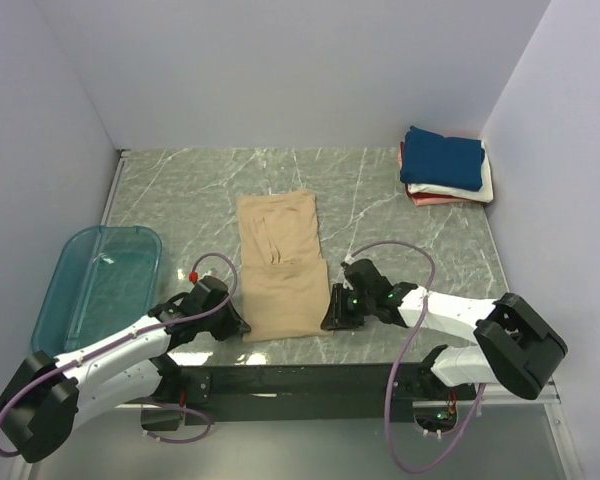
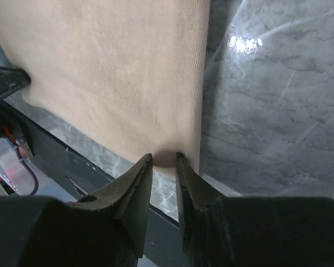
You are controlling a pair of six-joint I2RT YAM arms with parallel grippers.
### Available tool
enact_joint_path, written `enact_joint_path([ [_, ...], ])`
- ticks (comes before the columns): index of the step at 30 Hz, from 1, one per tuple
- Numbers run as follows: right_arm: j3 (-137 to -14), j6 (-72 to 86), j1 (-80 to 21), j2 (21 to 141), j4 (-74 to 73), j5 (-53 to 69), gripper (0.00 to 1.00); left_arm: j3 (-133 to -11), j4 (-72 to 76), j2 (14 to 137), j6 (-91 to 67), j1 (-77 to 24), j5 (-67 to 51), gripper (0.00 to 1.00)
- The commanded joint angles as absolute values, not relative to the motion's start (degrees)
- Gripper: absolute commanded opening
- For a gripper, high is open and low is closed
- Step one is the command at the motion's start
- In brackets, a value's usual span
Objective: Fold and stack the t-shirts
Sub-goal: Fold the tshirt
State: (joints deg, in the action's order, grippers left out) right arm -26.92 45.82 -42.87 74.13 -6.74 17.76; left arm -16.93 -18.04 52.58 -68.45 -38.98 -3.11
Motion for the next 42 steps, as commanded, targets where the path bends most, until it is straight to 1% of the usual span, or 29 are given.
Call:
enact_joint_path([
  [1, -24.79, 47.02, -43.24, 72.42, -4.40, 15.56, 0.31, -17.05, -19.42, 52.21, -68.64, -39.20, -2.20, 0.01],
  [4, -23.03, 47.02, -43.24, 71.63, -4.92, 14.68, 0.31, -17.05, -19.95, 51.86, -68.64, -39.20, -2.28, 0.01],
  [8, -23.90, 46.67, -43.33, 69.27, -7.47, 13.63, 0.31, -19.23, -22.84, 50.63, -67.86, -39.20, -1.76, 0.01],
  [11, -25.22, 46.41, -43.16, 66.10, -10.28, 13.01, 0.32, -23.02, -29.08, 48.00, -66.98, -39.20, -0.09, 0.07],
  [12, -25.49, 46.32, -43.24, 64.70, -10.89, 12.92, 0.32, -23.72, -30.48, 47.47, -66.71, -39.20, -0.17, 0.11],
  [15, -25.49, 45.97, -43.15, 62.67, -12.39, 12.83, 0.35, -25.40, -33.75, 46.15, -66.62, -39.20, -0.18, 0.15],
  [17, -24.88, 45.79, -43.15, 62.05, -12.74, 12.92, 0.38, -24.96, -33.66, 46.05, -67.32, -39.20, -1.31, 0.16],
  [18, -24.70, 45.79, -43.15, 61.70, -12.83, 12.92, 0.39, -24.53, -33.40, 46.14, -67.67, -39.20, -1.93, 0.18],
  [21, -23.65, 45.88, -43.15, 61.26, -12.66, 13.18, 0.43, -22.51, -32.52, 45.27, -68.82, -39.20, -3.34, 0.21],
  [23, -22.77, 45.97, -43.15, 61.00, -11.96, 13.53, 0.43, -20.92, -31.65, 44.04, -69.26, -39.20, -3.51, 0.28],
  [24, -22.50, 46.05, -43.15, 61.08, -11.69, 13.62, 0.43, -20.40, -31.21, 43.86, -69.52, -39.20, -3.95, 0.33],
  [27, -22.06, 46.23, -43.15, 62.05, -10.64, 13.54, 0.43, -17.85, -27.87, 43.07, -70.13, -39.20, -5.53, 0.38],
  [39, -20.92, 47.72, -43.24, 66.27, -5.19, 15.03, 0.41, -13.37, -24.53, 43.42, -71.89, -39.46, -5.54, 0.38],
  [42, -20.57, 48.07, -43.24, 66.53, -4.66, 15.29, 0.39, -12.31, -22.68, 44.21, -72.59, -39.90, -5.98, 0.35],
])
